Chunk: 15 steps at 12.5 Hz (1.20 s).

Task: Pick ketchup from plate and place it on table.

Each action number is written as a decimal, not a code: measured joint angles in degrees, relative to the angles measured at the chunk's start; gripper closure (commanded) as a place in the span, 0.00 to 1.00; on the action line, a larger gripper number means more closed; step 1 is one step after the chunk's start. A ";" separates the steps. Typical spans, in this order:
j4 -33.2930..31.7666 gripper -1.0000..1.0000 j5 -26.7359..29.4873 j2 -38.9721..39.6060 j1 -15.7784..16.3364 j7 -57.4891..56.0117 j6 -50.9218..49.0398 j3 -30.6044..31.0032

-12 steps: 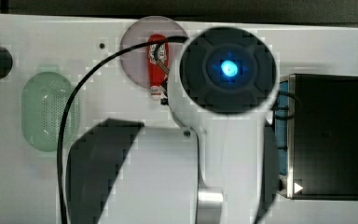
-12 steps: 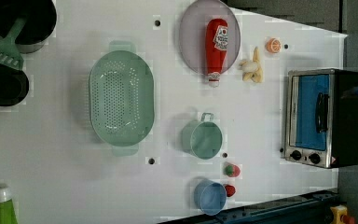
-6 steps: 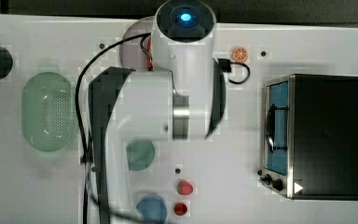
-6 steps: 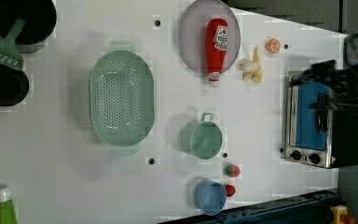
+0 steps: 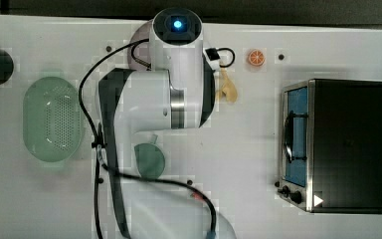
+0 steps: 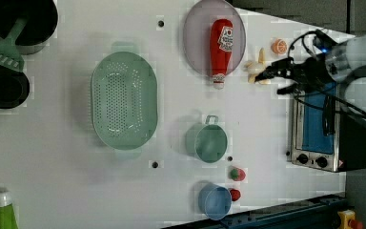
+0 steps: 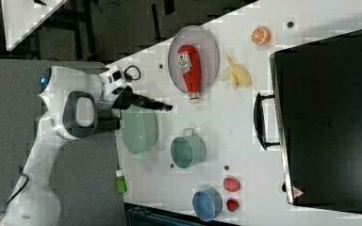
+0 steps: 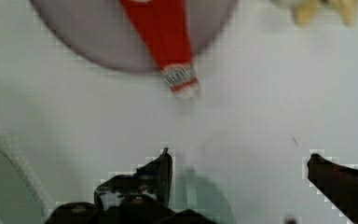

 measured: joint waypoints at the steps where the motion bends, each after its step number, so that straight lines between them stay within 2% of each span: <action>1: 0.17 0.00 -0.09 1.65 0.31 -2.08 3.18 -0.09; 5: 1.45 0.00 -0.72 9.72 0.92 -6.24 12.87 -0.41; 11: 4.92 0.00 -5.56 21.39 2.23 -9.25 23.84 -0.77; 12: 5.15 0.00 -7.23 22.67 2.53 -9.75 25.40 -0.87; 15: 5.93 0.00 -7.52 24.66 2.76 -10.06 30.33 -0.64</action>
